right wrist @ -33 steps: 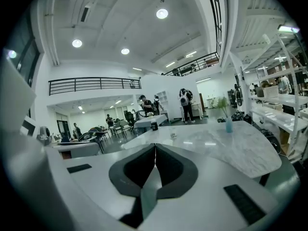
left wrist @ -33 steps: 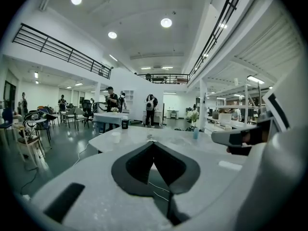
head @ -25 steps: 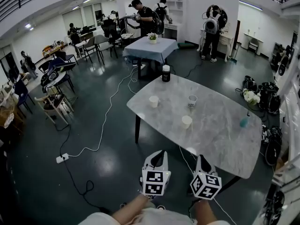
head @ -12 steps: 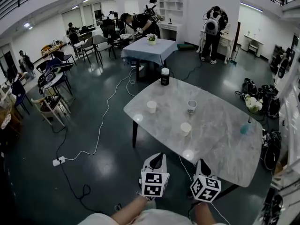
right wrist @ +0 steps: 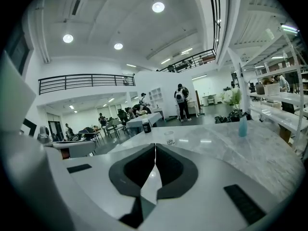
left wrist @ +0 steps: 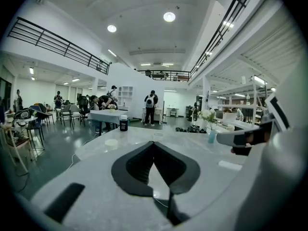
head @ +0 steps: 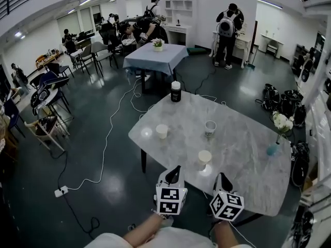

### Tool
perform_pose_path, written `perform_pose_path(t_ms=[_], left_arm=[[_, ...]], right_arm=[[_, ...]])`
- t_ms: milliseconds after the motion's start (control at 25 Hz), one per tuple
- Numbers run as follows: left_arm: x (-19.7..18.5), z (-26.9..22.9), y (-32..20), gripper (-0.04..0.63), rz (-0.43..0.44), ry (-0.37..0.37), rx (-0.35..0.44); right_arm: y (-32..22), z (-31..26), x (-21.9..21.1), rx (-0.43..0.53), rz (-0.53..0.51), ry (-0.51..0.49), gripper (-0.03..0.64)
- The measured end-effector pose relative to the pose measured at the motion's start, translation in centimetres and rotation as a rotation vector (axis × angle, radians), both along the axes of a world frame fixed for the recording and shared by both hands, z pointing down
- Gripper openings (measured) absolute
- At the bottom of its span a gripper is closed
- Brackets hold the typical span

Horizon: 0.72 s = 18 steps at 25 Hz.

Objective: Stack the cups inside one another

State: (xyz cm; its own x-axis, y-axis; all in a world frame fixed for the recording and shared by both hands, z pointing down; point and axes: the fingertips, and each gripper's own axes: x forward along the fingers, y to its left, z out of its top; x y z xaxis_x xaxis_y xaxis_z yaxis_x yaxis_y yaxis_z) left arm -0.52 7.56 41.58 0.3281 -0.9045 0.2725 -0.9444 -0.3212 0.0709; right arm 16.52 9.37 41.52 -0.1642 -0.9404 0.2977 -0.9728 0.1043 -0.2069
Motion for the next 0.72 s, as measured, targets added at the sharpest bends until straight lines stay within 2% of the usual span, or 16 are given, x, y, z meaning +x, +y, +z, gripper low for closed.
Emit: perform_pose_path(t_ms=[720], left_arm=[[-3.0,0.4,-14.8,-0.005,0.096,0.025,-0.045]], right_arm=[[-13.3,-0.7,-3.4,-0.025,0.092,0.021,0.008]])
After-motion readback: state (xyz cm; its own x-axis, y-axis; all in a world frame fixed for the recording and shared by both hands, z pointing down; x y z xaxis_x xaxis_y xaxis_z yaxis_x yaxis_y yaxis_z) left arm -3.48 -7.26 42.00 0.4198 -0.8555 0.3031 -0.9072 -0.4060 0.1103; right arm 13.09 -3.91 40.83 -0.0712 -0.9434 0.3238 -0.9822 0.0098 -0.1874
